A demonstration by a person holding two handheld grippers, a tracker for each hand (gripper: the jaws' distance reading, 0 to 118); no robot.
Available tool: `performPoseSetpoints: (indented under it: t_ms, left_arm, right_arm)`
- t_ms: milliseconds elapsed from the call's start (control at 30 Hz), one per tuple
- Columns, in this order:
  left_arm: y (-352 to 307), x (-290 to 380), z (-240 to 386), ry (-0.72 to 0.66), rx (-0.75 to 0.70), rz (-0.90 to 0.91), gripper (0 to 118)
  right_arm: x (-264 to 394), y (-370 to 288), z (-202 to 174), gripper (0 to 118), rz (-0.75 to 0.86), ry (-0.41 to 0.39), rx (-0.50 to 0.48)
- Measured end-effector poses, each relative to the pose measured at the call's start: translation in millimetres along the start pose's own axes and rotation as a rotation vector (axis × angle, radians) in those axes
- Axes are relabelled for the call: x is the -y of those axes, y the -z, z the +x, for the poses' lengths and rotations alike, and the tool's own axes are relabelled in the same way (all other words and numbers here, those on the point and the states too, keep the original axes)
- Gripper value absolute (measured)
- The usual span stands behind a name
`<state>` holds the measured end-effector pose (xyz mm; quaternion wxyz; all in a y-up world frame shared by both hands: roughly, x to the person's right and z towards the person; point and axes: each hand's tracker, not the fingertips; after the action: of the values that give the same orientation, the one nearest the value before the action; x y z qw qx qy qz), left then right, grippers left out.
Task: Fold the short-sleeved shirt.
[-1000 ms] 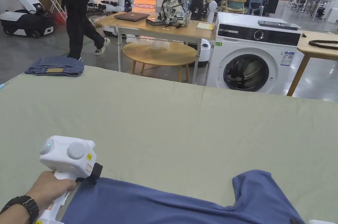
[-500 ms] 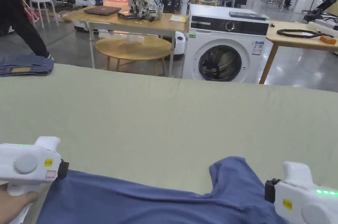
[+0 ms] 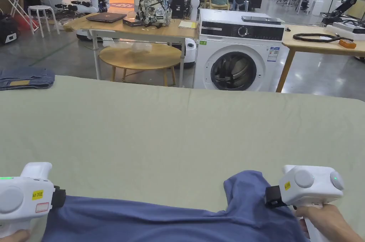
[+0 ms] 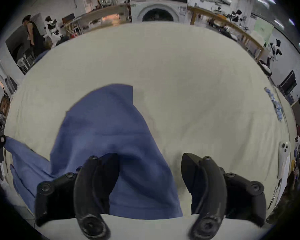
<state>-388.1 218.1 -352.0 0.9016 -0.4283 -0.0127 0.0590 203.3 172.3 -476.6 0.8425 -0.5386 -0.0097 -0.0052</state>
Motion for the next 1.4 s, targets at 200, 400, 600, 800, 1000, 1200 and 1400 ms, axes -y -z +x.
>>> performPoseSetpoints:
  t_ms: [200, 400, 600, 800, 1000, 1200, 1400]
  left_arm:
    - [-0.8, 5.1, 1.6, -0.011, -0.002, -0.011, 0]
    - [1.1, 5.7, 0.1, -0.015, -0.003, -0.014, 0]
    - [-12.0, 6.5, -4.9, -0.030, 0.012, 0.000, 0]
    - [-37.9, 7.9, -7.4, -0.033, 0.027, 0.054, 0]
    - [-71.8, 22.7, -16.4, -0.045, 0.045, 0.106, 0]
    - [-102.6, 60.0, -27.0, -0.059, 0.070, 0.132, 0]
    - [-125.0, 103.3, -35.2, -0.059, 0.087, 0.130, 0]
  right_arm:
    - [12.8, -6.7, -22.8, 67, -0.014, -0.033, 0.021]
    - [5.7, -10.2, -18.0, 0, 0.027, -0.071, 0.048]
    - [10.9, -39.1, -2.1, 0, 0.140, -0.011, -0.009]
    - [32.7, -101.2, 0.2, 0, 0.270, -0.005, -0.039]
    - [69.8, -158.0, 5.1, 0, 0.350, -0.029, -0.029]
    - [124.9, -192.3, 3.9, 0, 0.383, -0.056, -0.021]
    - [187.6, -216.3, -0.5, 0, 0.382, -0.067, -0.026]
